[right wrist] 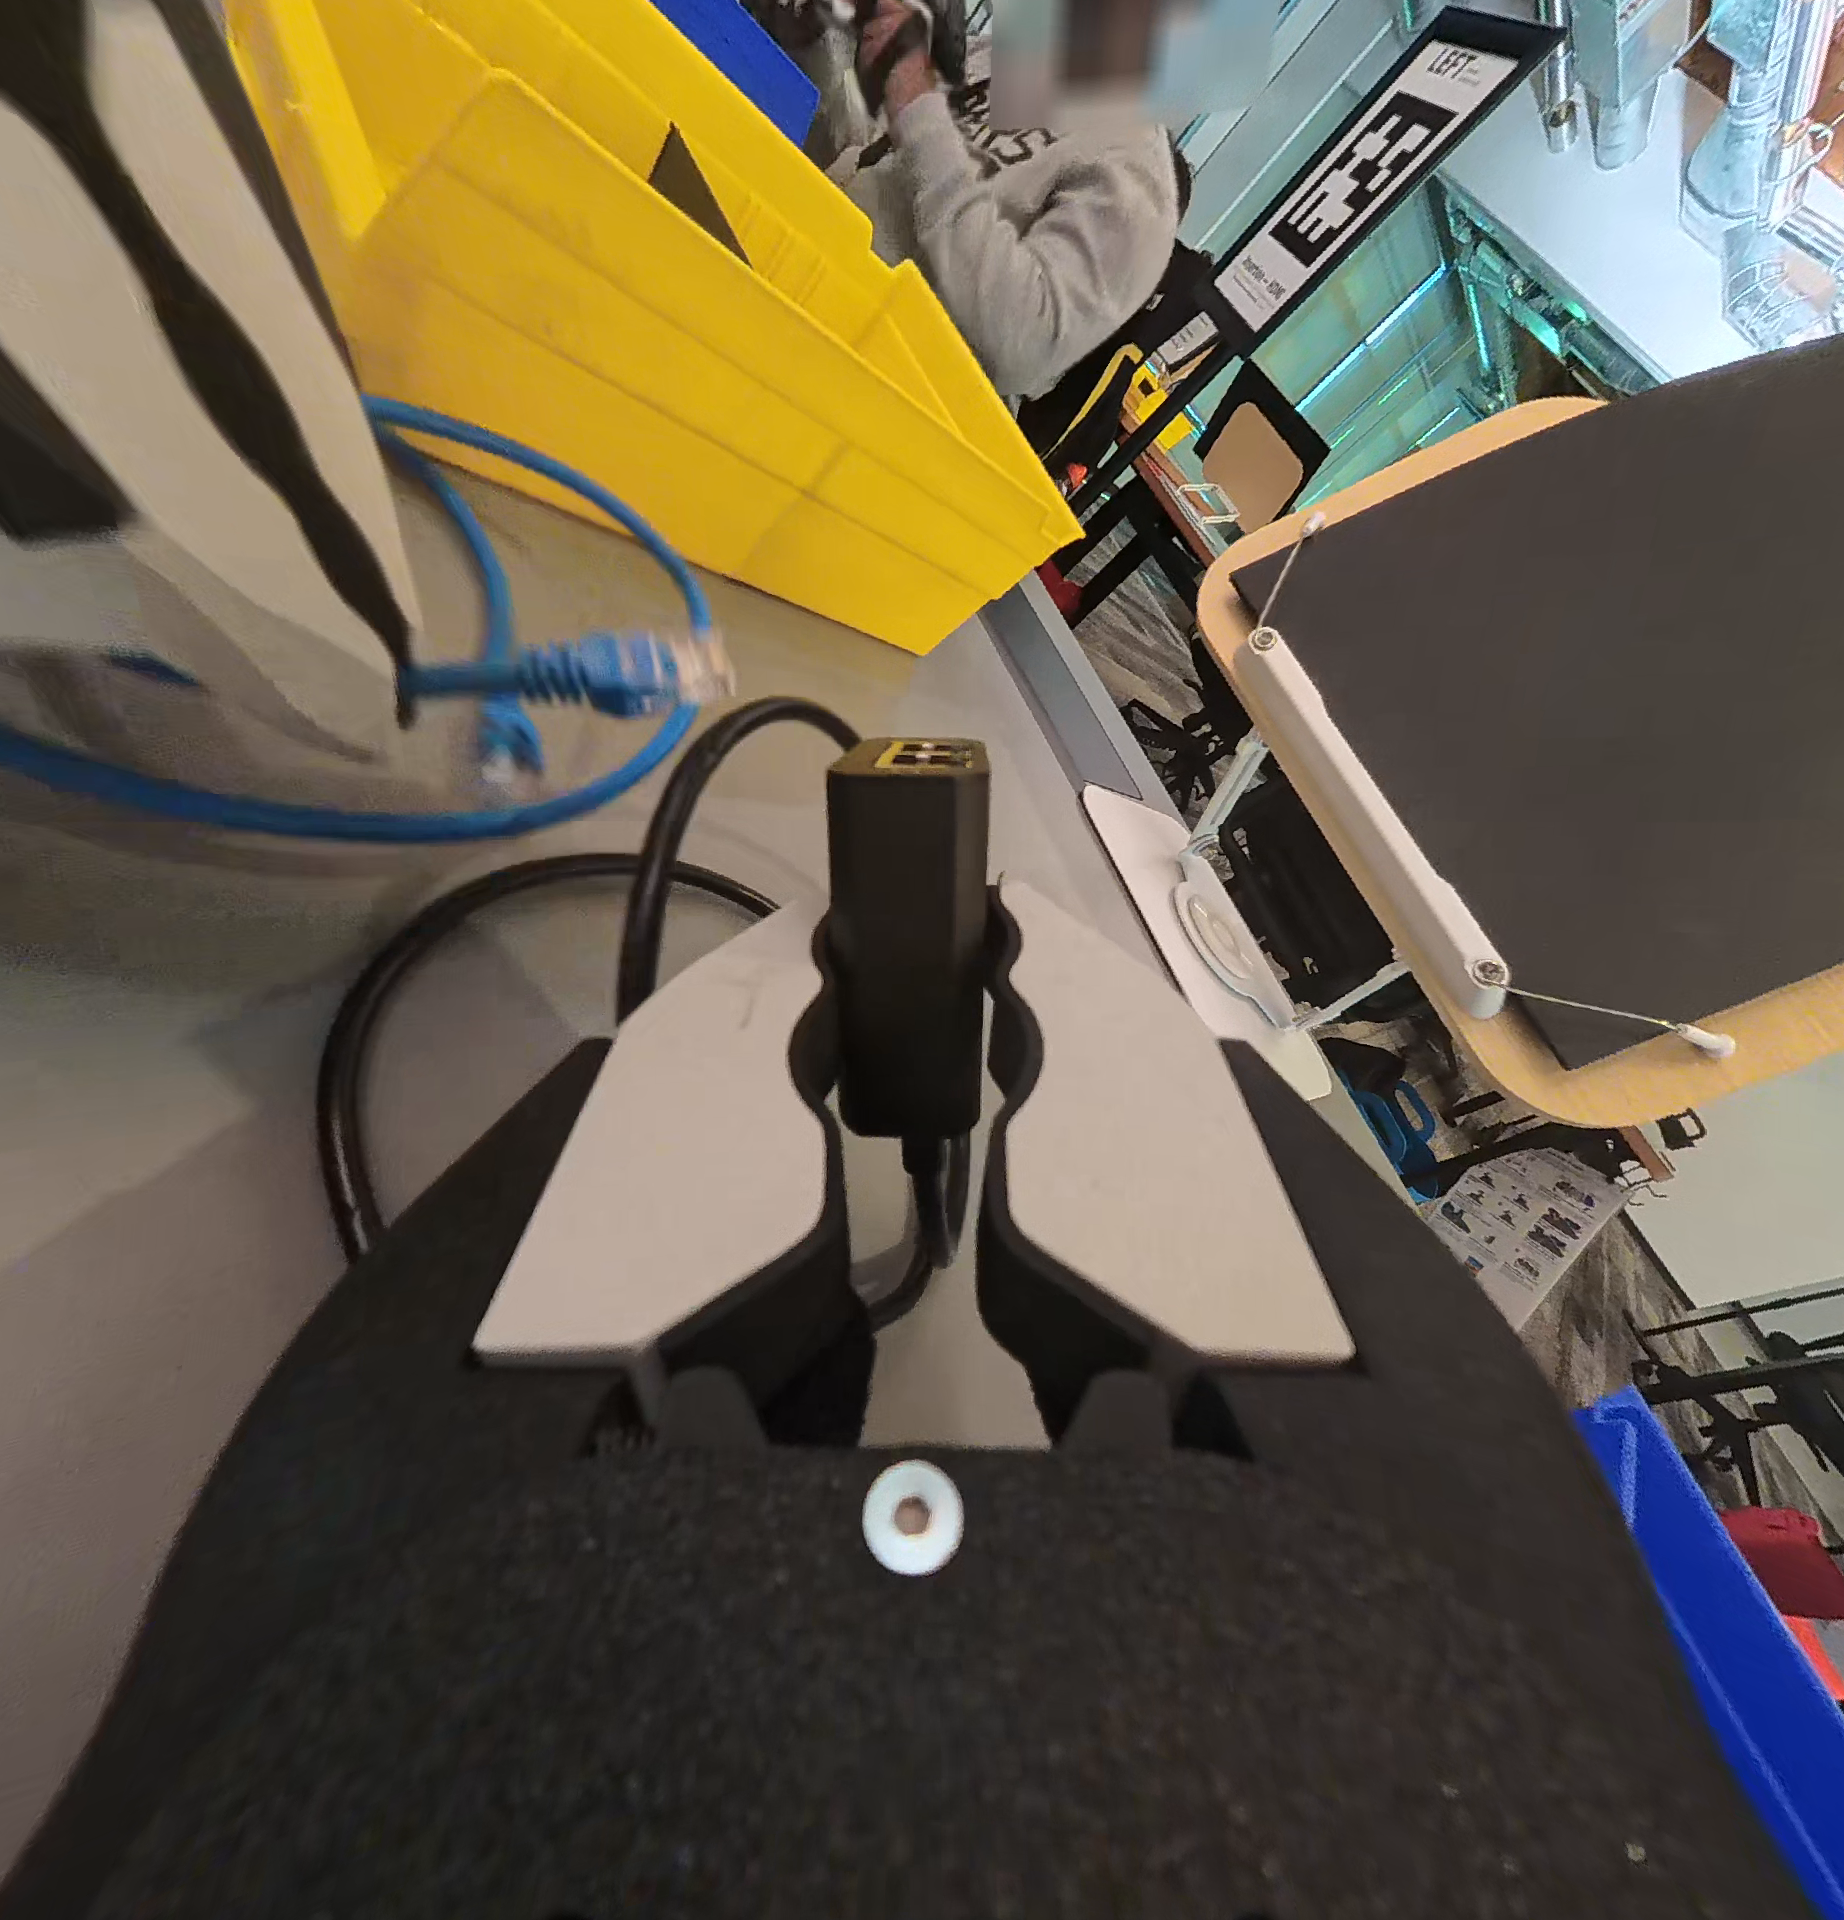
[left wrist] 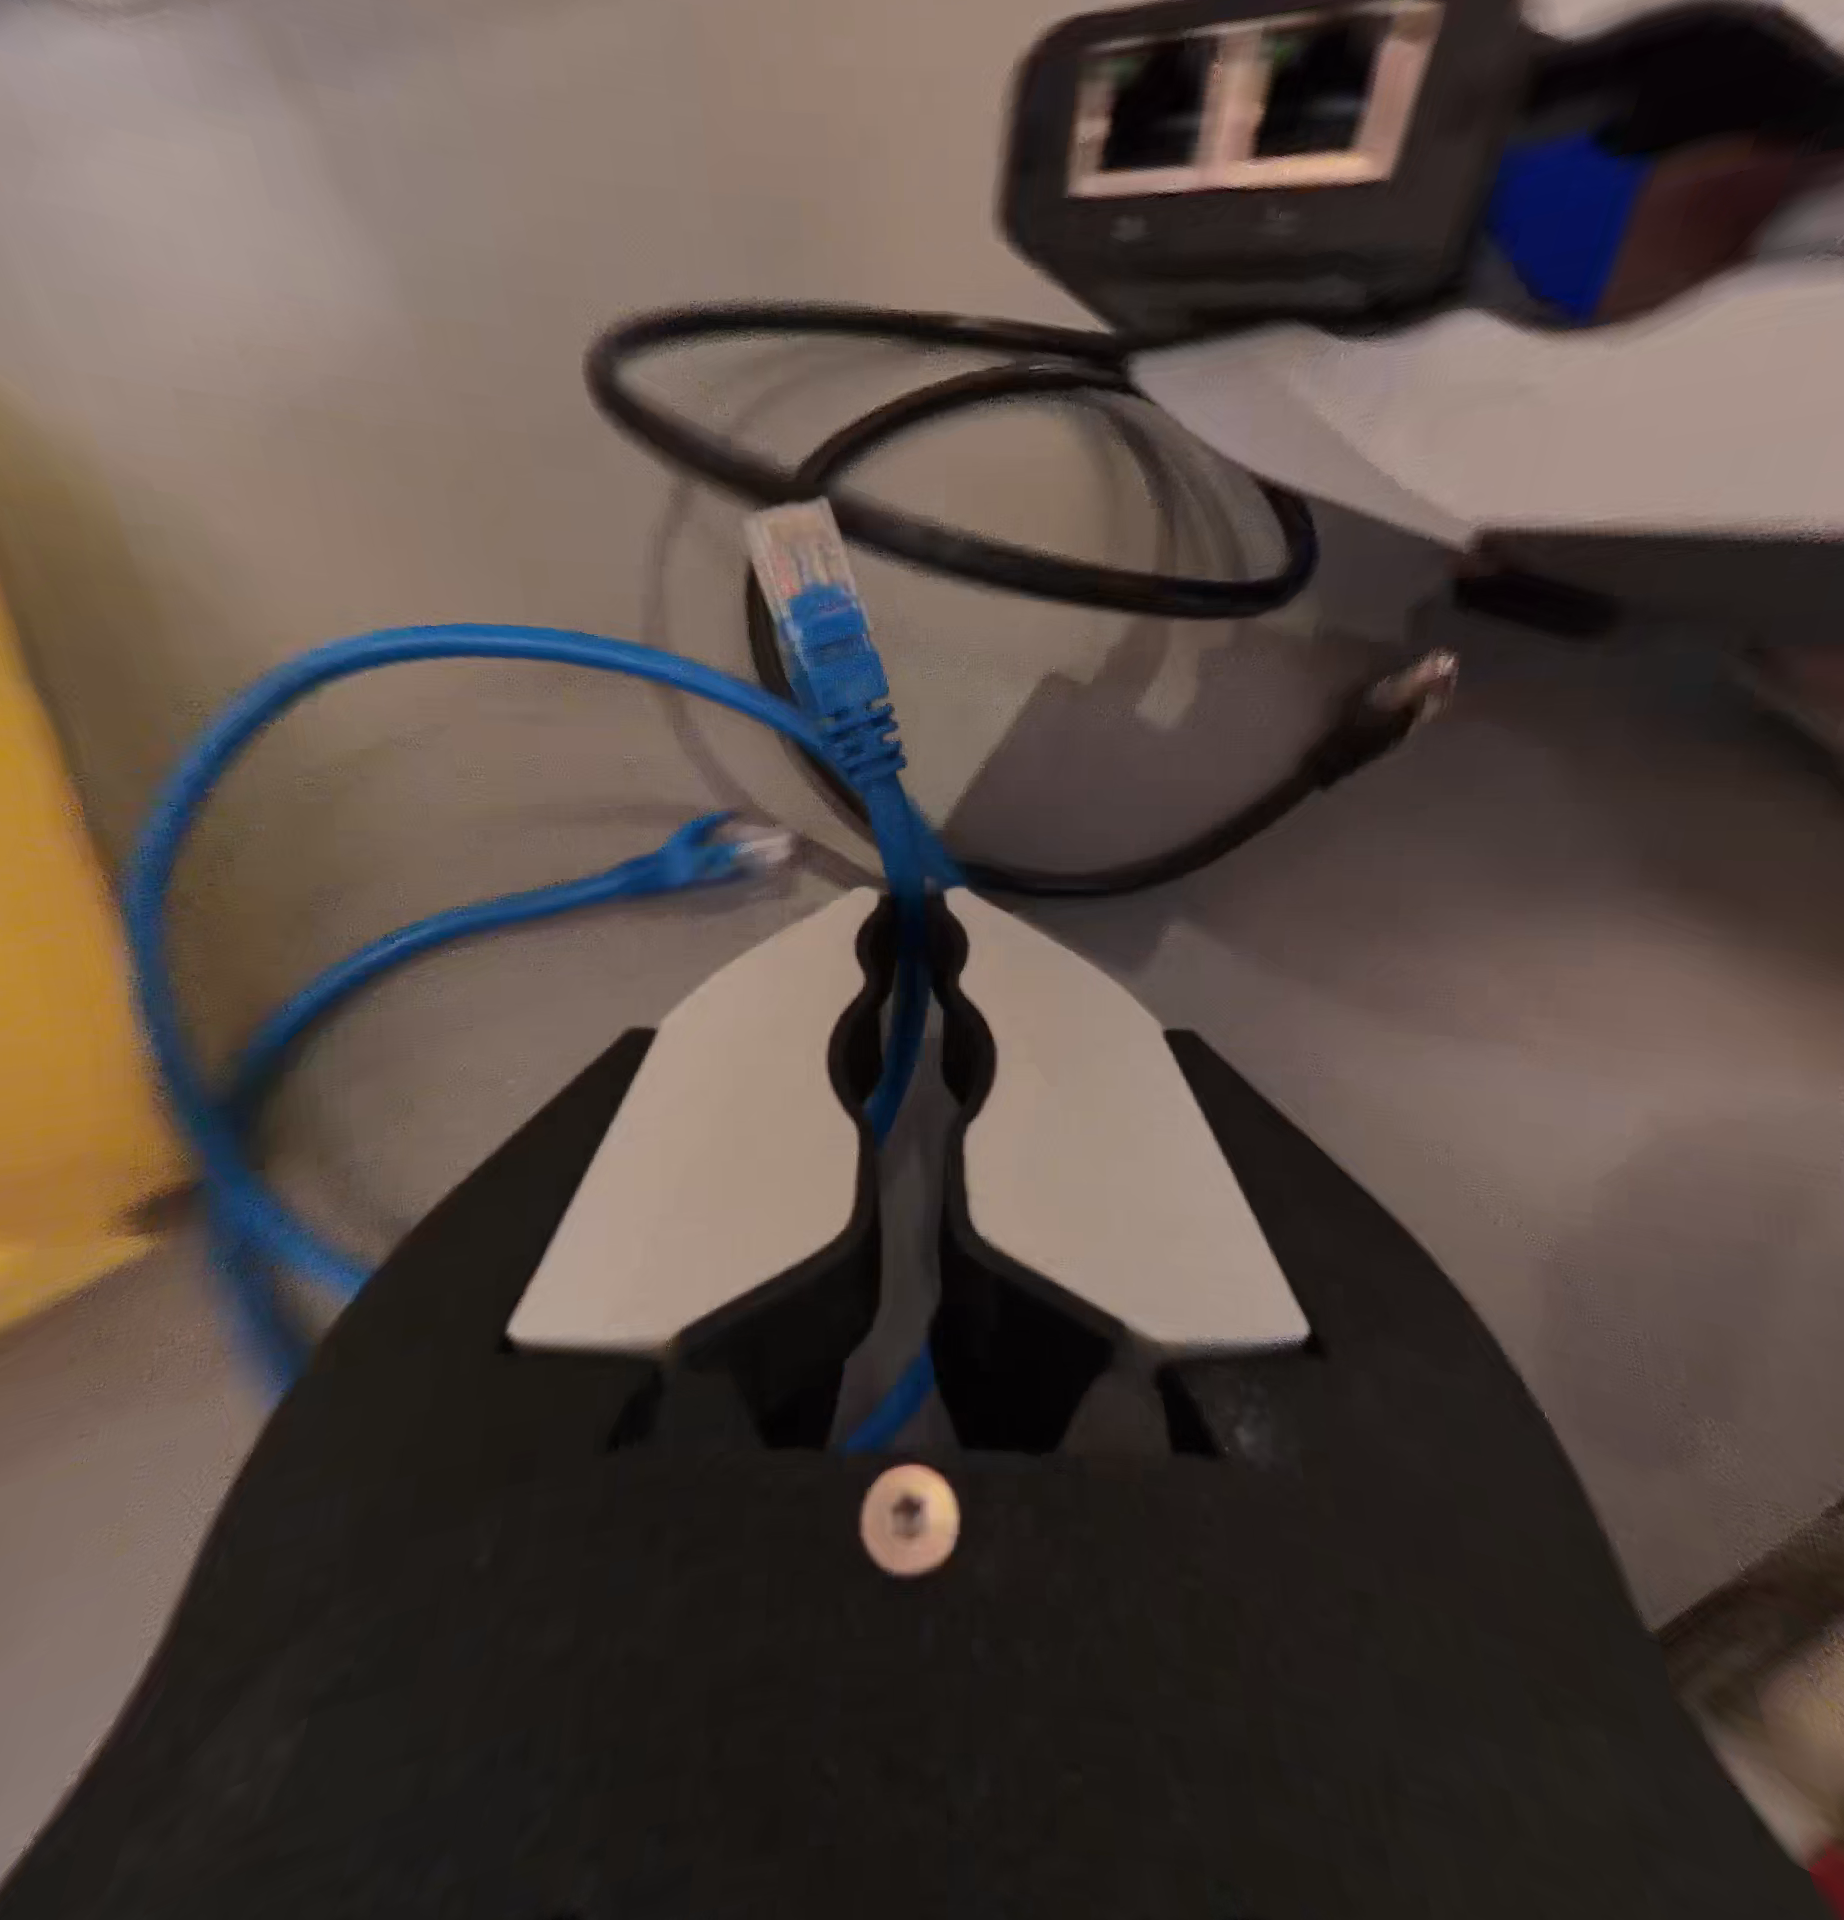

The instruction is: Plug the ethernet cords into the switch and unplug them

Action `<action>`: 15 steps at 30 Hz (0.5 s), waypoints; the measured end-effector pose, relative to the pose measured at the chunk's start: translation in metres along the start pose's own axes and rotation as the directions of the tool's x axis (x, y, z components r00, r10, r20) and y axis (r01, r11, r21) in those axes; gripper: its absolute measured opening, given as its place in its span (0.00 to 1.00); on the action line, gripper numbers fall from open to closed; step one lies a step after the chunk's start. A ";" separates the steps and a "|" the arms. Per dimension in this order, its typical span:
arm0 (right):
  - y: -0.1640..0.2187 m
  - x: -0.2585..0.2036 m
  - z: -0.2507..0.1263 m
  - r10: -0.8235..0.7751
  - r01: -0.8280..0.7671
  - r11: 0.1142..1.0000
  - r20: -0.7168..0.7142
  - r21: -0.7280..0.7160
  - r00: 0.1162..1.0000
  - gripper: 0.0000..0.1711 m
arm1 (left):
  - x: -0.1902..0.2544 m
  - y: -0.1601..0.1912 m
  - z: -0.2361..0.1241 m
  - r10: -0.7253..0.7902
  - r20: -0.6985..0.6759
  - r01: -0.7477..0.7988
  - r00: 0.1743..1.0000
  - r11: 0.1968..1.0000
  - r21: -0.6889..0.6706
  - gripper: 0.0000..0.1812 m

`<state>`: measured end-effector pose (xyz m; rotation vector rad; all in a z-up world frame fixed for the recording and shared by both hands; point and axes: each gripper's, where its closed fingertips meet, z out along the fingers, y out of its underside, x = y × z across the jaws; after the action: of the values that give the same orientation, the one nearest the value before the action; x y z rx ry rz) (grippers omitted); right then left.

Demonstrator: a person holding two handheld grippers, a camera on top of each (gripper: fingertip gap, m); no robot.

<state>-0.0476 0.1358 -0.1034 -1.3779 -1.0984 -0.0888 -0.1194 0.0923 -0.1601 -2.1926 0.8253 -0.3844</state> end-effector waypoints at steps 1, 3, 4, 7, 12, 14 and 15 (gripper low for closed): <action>0.000 0.001 0.000 0.003 -0.003 1.000 -0.004 0.002 1.000 0.14 | -0.003 -0.002 -0.012 0.125 0.064 -0.125 0.990 0.992 0.006 0.03; 0.000 0.004 -0.001 0.010 -0.010 1.000 -0.009 0.000 1.000 0.14 | -0.012 -0.005 -0.038 0.365 0.233 -0.368 0.901 0.929 -0.034 0.03; 0.000 0.005 -0.001 0.012 -0.012 1.000 -0.015 -0.002 1.000 0.14 | -0.016 -0.006 -0.052 0.471 0.312 -0.472 0.825 0.878 -0.078 0.03; 0.000 0.004 0.000 0.035 -0.035 0.999 -0.009 -0.004 0.999 0.14 | -0.026 -0.013 -0.091 0.677 0.519 -0.690 0.522 0.693 -0.210 0.03; -0.001 0.005 0.000 0.004 -0.005 1.000 -0.023 -0.011 1.000 0.14 | -0.042 -0.050 -0.146 0.644 0.753 -0.789 0.135 0.530 -0.312 0.03; 0.000 0.004 0.000 0.008 -0.008 1.000 -0.022 -0.012 1.000 0.14 | -0.051 -0.047 -0.138 0.690 0.724 -0.782 0.011 0.457 -0.424 0.03; 0.000 0.004 0.000 0.008 -0.008 1.000 -0.020 -0.014 1.000 0.14 | -0.052 -0.037 -0.123 0.739 0.674 -0.790 -0.027 0.397 -0.467 0.03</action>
<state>-0.0456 0.1378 -0.1008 -1.3907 -1.0771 -0.1047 -0.2038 0.0788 -0.0503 -1.1496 1.2430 1.1687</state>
